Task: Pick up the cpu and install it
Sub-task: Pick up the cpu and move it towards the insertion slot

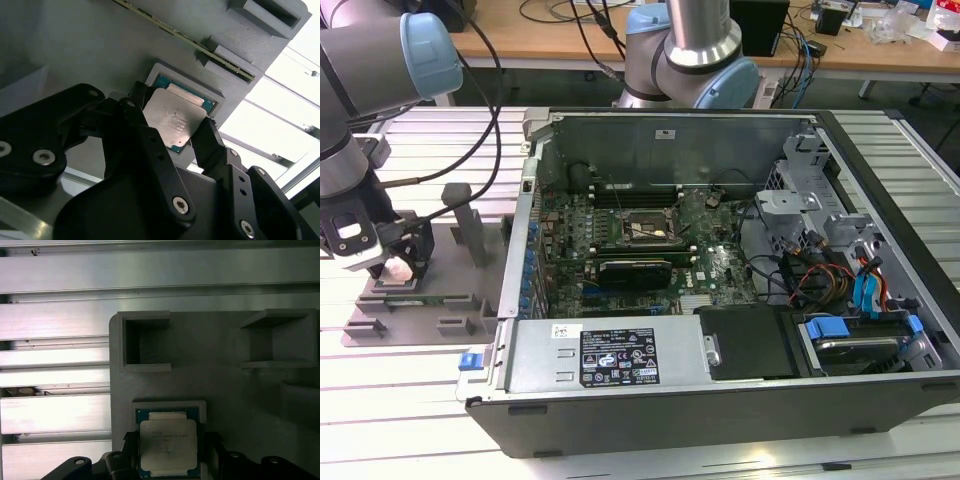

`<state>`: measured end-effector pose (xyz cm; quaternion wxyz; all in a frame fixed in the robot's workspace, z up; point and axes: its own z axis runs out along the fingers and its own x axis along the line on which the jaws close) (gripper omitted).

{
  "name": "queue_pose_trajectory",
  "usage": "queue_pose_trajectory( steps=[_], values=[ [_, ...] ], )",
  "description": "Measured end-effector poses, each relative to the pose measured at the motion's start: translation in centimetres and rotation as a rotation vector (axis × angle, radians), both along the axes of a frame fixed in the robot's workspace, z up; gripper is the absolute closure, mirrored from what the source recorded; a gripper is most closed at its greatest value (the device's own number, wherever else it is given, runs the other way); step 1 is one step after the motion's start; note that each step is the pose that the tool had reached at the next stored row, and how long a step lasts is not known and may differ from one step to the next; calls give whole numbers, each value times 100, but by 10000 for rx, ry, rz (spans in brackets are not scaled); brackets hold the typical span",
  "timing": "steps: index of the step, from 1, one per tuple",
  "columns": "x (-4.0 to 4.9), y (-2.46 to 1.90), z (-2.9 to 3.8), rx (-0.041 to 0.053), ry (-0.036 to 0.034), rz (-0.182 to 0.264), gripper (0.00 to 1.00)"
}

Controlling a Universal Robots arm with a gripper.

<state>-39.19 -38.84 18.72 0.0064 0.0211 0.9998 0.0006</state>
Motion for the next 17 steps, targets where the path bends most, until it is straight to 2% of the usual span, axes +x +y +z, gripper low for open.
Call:
queue_pose_trajectory(
  steps=[11,12,17],
  values=[
    [-20,3,9,-12,-3,0,36],
    [-20,3,9,-17,-3,0,45],
    [-20,4,9,-37,-4,0,45]
  ],
)
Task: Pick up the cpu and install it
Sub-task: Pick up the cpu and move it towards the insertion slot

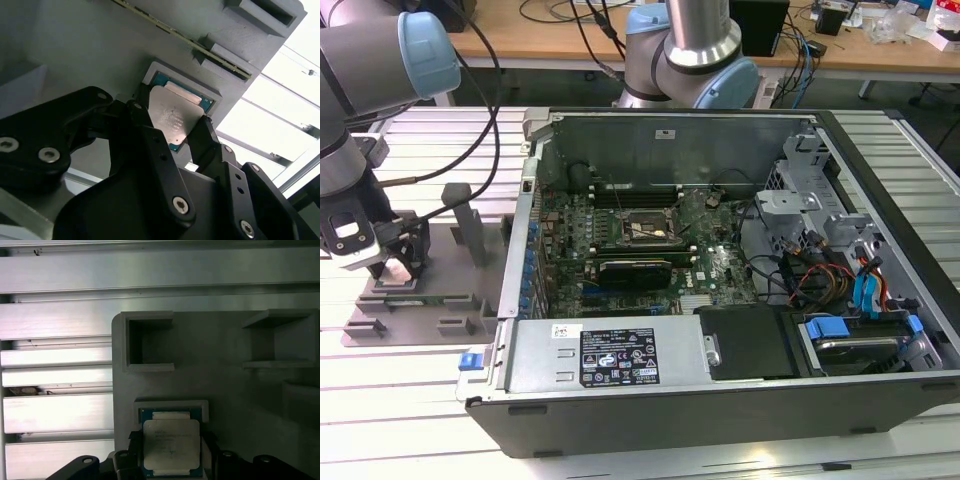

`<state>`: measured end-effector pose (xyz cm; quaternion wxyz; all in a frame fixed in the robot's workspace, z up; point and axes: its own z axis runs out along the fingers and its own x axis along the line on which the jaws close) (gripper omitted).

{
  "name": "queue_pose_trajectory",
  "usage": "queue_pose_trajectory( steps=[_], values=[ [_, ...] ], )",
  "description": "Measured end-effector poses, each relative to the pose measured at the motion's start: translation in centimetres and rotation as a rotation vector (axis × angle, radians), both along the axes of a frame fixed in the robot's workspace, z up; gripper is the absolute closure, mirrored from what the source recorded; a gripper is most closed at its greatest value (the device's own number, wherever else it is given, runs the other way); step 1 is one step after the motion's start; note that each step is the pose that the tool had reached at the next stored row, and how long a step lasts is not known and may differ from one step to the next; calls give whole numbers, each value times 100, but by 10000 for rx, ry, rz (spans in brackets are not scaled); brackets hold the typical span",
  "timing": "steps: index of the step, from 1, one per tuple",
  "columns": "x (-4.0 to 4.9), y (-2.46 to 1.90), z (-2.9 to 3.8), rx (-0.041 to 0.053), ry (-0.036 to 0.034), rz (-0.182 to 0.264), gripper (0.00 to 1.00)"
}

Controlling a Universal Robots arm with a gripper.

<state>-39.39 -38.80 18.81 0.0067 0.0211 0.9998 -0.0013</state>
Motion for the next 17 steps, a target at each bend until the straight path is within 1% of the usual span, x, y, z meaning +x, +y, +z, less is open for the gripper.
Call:
queue_pose_trajectory(
  steps=[9,14,17],
  values=[
    [0,0,1,-24,0,0,45],
    [0,0,10,-23,0,0,45],
    [0,0,28,-23,1,0,45]
  ],
)
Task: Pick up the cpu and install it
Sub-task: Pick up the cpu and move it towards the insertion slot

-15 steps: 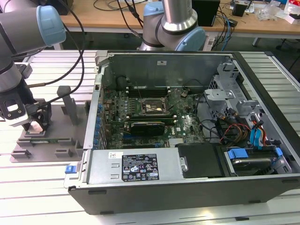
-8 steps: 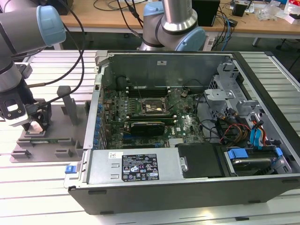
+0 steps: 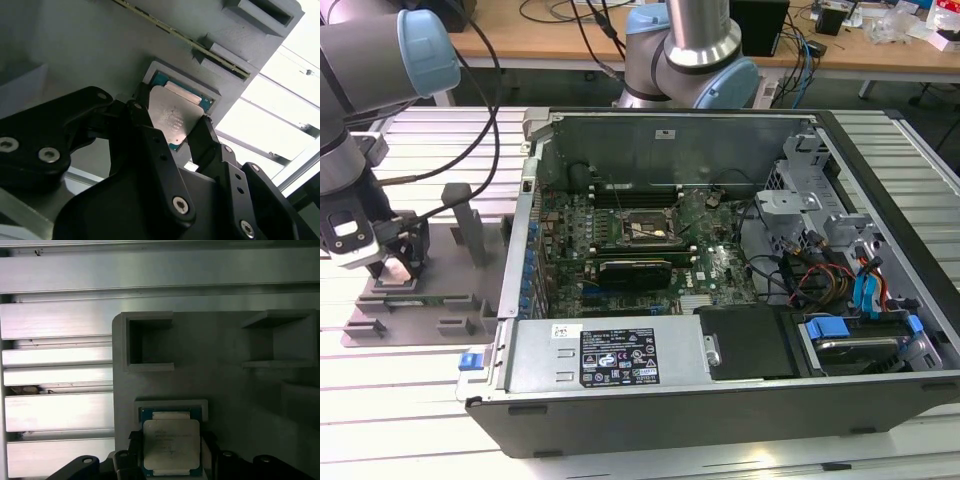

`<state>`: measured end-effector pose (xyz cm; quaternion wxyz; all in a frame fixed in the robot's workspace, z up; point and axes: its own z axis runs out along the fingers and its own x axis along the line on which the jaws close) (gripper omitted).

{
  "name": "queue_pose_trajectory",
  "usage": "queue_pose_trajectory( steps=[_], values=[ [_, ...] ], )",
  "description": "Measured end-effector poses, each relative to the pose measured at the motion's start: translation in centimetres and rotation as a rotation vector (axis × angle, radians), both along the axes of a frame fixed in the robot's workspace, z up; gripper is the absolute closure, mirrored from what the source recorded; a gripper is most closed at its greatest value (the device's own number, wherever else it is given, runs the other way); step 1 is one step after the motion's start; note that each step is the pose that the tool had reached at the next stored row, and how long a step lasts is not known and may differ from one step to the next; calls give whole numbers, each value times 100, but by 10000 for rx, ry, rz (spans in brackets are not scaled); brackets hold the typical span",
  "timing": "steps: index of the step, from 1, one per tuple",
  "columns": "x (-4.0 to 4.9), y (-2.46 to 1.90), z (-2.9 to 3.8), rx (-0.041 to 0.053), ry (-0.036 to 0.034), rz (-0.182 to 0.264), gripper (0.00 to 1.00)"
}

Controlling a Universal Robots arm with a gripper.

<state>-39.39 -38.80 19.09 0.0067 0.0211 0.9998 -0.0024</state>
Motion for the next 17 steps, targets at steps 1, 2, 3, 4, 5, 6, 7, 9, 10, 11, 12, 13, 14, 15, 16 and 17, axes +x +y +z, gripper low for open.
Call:
queue_pose_trajectory(
  steps=[1,2,3,4,5,6,7,9,10,11,12,13,14,15,16,17],
  values=[
    [0,0,9,-1,1,0,45],
    [0,0,21,-1,0,0,45],
    [0,0,39,0,0,0,45],
    [0,0,53,0,0,-1,45],
    [0,0,67,0,0,-1,45],
    [0,0,99,0,0,0,45],
    [0,0,139,1,-1,-1,45],
    [0,0,182,0,-1,0,45],
    [0,0,217,0,0,-1,45],
    [0,0,243,0,-1,-1,45],
    [0,0,249,0,-1,0,45],
    [0,0,249,1,-2,-1,45],
    [0,0,250,0,-1,0,45],
    [0,0,251,0,-1,0,45],
    [0,0,251,0,-1,-1,45],
    [0,0,251,1,-1,0,45]
  ],
)
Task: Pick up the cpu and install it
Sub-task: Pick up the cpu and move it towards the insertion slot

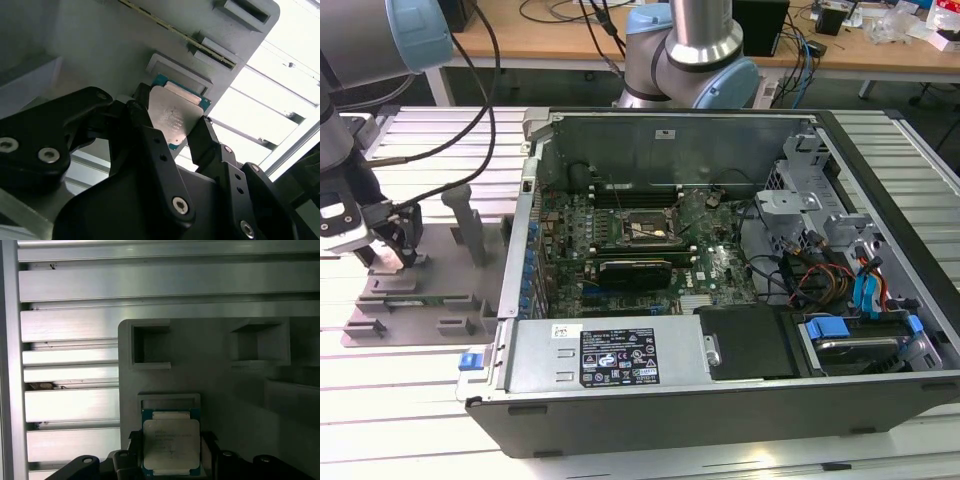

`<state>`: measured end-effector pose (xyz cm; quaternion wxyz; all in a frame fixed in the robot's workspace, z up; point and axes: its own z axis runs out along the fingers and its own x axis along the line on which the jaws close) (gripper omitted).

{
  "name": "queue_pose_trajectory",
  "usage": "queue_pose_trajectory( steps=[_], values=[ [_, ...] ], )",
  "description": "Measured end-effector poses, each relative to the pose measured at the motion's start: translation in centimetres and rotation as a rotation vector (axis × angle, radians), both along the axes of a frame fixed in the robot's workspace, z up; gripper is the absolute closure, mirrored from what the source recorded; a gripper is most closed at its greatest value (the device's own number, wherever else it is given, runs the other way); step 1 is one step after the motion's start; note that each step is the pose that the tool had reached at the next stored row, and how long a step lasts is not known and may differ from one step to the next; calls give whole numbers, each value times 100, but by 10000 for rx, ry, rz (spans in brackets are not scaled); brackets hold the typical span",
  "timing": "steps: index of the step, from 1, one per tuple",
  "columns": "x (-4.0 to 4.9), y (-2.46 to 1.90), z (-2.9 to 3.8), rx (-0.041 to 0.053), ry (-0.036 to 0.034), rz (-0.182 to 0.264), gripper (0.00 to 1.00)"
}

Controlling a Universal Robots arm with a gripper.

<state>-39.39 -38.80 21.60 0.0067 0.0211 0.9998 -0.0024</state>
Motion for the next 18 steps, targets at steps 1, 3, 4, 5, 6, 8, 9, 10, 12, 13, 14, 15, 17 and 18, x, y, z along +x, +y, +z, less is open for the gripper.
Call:
queue_pose_trajectory(
  steps=[1,3,4,5,6,8,9,10,12,13,14,15,17,18],
  values=[
    [0,0,1,0,0,0,45],
    [0,0,2,0,0,-1,45],
    [0,0,2,0,0,0,45],
    [-1,0,14,-3,5,0,45],
    [0,0,28,-1,1,-1,45],
    [0,0,64,-1,1,-1,45],
    [0,0,80,-1,0,-1,45],
    [0,0,112,0,0,0,45],
    [0,0,199,0,1,0,45],
    [0,0,223,0,0,0,45],
    [0,1,241,0,1,0,45],
    [0,1,276,0,0,0,45],
    [0,1,315,0,0,0,45],
    [0,1,368,-1,1,0,45]
  ],
)
